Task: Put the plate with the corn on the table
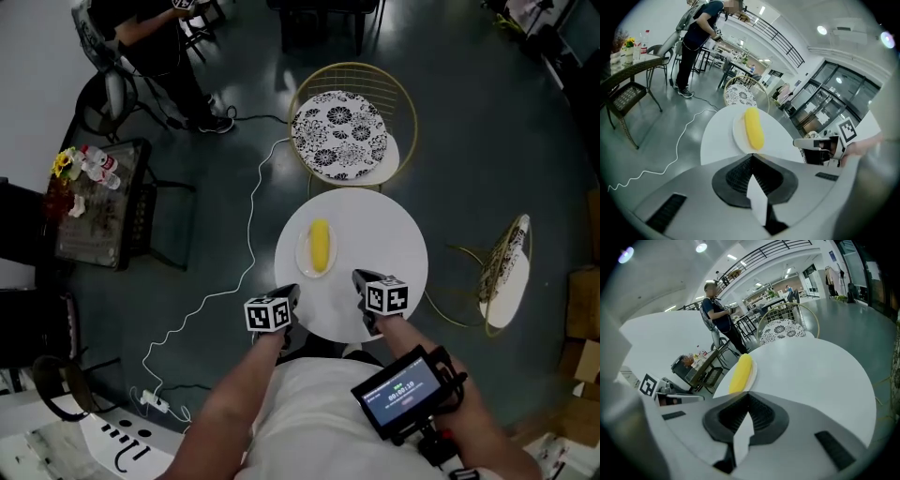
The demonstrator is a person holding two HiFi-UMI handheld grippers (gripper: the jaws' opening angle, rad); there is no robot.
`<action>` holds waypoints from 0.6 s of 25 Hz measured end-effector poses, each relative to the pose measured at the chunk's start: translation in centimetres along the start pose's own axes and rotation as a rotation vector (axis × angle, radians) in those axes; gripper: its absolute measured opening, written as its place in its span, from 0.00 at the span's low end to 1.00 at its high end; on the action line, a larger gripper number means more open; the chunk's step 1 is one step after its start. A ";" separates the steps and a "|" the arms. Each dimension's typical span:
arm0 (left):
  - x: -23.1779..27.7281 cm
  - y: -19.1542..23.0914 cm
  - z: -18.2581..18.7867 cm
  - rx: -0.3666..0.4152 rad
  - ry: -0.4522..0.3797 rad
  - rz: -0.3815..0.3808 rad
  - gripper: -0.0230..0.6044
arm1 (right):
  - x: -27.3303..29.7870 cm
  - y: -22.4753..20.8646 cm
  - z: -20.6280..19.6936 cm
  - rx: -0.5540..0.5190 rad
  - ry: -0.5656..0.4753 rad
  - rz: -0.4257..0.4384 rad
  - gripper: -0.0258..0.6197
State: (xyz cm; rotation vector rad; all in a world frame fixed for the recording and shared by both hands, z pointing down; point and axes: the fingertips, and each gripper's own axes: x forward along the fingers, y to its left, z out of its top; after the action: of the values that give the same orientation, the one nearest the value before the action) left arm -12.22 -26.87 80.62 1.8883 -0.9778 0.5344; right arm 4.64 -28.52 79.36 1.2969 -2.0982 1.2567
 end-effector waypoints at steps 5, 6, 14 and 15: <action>-1.6 -2.3 0.4 0.064 -0.059 -0.006 0.05 | -2.7 0.4 -0.7 -0.017 -0.025 0.038 0.05; -2.0 -2.7 0.5 0.078 -0.070 -0.007 0.05 | -3.2 0.5 -0.8 -0.021 -0.031 0.044 0.05; -4.1 -5.8 0.4 0.126 -0.133 -0.020 0.05 | -7.4 0.8 -0.3 -0.072 -0.088 0.074 0.05; -4.4 -6.4 0.4 0.124 -0.140 -0.029 0.05 | -8.0 1.0 -0.1 -0.075 -0.099 0.083 0.05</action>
State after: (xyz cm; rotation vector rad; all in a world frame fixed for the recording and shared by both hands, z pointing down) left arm -9.67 -23.72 73.99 2.0701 -1.0261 0.4604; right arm 7.79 -24.07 73.44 1.2757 -2.2671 1.1559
